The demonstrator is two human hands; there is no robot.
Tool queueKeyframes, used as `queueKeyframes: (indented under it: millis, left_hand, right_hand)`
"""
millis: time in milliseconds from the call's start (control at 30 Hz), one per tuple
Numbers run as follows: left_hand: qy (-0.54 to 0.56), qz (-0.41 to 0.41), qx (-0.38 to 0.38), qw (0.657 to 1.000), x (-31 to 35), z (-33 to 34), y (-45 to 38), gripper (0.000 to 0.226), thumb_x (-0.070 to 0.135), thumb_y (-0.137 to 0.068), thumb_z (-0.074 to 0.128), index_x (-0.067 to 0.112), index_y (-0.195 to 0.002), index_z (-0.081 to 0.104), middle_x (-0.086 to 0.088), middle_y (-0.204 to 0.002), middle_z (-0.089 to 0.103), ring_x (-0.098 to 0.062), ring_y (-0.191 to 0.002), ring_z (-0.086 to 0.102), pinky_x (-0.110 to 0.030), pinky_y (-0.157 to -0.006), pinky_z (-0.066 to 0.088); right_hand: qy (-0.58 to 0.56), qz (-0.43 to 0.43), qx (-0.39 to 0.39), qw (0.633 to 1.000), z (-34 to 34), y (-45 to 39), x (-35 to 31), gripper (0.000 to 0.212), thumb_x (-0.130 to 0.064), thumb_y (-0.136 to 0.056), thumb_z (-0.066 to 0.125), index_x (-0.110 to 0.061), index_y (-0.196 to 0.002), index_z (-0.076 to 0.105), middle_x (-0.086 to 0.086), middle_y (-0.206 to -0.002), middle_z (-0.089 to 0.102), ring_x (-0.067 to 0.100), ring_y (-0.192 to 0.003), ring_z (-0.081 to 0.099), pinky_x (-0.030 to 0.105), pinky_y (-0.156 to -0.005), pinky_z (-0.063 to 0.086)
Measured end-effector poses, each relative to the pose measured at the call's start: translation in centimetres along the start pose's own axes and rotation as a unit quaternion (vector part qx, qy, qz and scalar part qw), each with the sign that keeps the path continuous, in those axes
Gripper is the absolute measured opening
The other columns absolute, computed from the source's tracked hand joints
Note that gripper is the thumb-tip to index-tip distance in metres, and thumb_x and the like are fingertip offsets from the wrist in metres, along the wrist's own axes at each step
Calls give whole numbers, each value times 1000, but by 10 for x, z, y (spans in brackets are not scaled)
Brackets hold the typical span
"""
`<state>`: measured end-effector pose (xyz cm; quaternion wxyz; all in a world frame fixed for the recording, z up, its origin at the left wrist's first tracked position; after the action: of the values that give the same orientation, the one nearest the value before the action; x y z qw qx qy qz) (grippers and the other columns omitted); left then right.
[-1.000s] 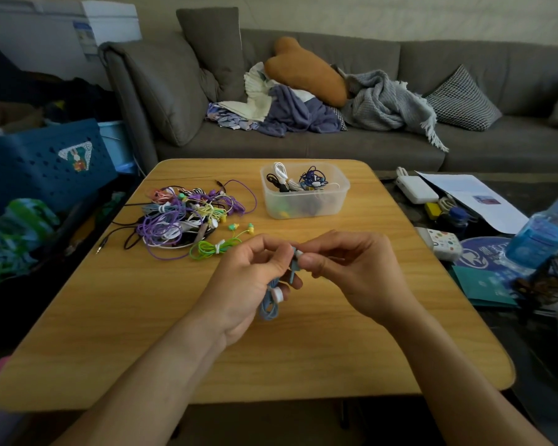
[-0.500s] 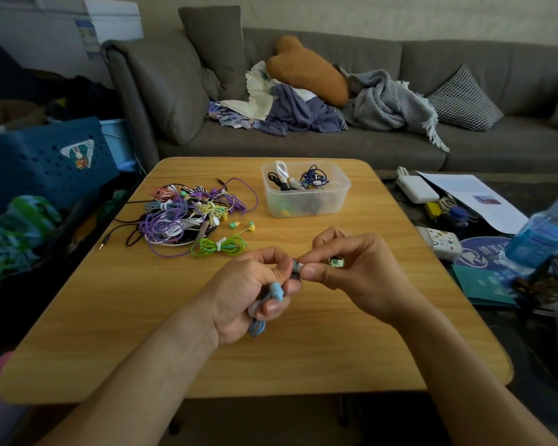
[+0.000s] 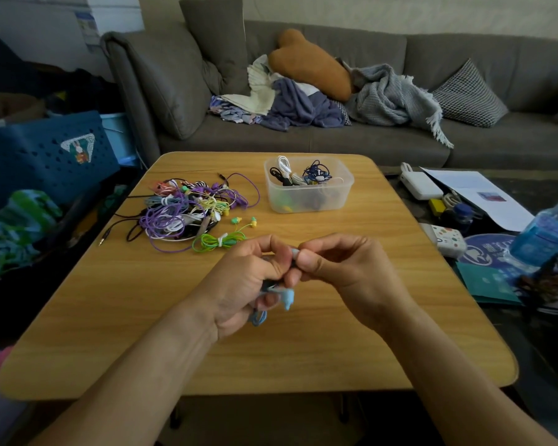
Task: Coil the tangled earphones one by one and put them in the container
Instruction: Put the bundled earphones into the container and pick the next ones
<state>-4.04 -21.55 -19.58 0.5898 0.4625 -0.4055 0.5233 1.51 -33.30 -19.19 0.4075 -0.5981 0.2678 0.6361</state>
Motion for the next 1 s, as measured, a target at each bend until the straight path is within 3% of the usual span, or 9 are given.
queueKeyframes:
  millis: [100,233,333,433,600,733,800,900,1000]
  left_hand:
    - [25,-17,-30,999,1,1,2,17,21,-79,59,7,-83,51,-7,-59,48,-8,-35,37,-13,-29,24]
    - [33,-23,-26,999,1,-1,1,13,21,-79,59,10,-79,51,-7,-59,48,-8,-35,38,-13,-29,24]
    - [46,-2,6,999,4,-3,-1,12,19,-80,58,10,-84,50,-7,-60,52,-12,-39,42,-15,-32,27]
    - [68,20,51,996,5,-7,-4,6,12,-91,53,7,-91,53,-10,-66,58,-16,-46,49,-19,-39,35]
    - [98,31,97,990,6,-17,-6,9,8,-98,48,6,-99,56,-10,-69,62,-18,-51,54,-22,-45,41]
    - [129,40,95,986,7,-16,-9,14,5,-98,45,8,-104,57,-9,-68,62,-19,-53,53,-23,-46,43]
    - [133,39,89,986,5,-14,-11,20,6,-99,42,8,-109,60,-7,-69,62,-19,-56,53,-23,-48,44]
    - [123,28,90,988,2,-13,-12,25,8,-101,40,8,-110,63,-7,-76,62,-19,-61,56,-26,-56,46]
    - [140,-6,86,986,-4,-11,-13,24,16,-102,41,5,-108,62,-10,-80,62,-20,-62,58,-26,-54,50]
  right_hand:
    - [78,-102,-1,992,2,0,-21,19,-8,-66,80,3,-80,73,18,-76,74,27,-66,70,33,-68,59]
    - [143,-160,-2,977,3,0,-28,14,-3,-71,80,2,-82,76,12,-82,74,25,-71,72,27,-67,57]
    - [151,-155,-6,976,3,-1,-23,20,6,-78,75,-4,-95,77,7,-92,75,18,-87,73,26,-77,57]
    - [162,-115,0,980,0,-1,-17,27,0,-87,70,-11,-112,72,3,-105,75,16,-100,71,31,-88,57]
    - [154,-39,39,987,-10,0,-11,32,-17,-86,72,-11,-117,68,4,-102,73,22,-90,73,34,-80,60]
    - [173,56,-9,983,-5,1,6,51,-34,-70,80,-14,-114,64,6,-94,73,28,-84,73,43,-78,61]
    - [145,75,-37,986,1,1,12,42,-25,-72,80,-10,-108,64,11,-89,74,28,-77,73,43,-74,61]
    - [82,50,-17,995,-3,-1,9,24,-2,-81,75,-1,-103,66,16,-79,73,24,-69,71,34,-66,60]
    - [94,16,6,995,-11,-1,2,22,3,-86,69,-3,-107,71,12,-79,74,18,-70,70,27,-67,58]
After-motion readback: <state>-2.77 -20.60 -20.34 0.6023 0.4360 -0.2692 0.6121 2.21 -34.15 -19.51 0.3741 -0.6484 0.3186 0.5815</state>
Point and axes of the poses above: each hand's wrist, its own y-axis away from the middle knuckle, its own z-axis out of the palm, x = y × z, the point moved 7 cm from there along -y, towards the middle knuckle
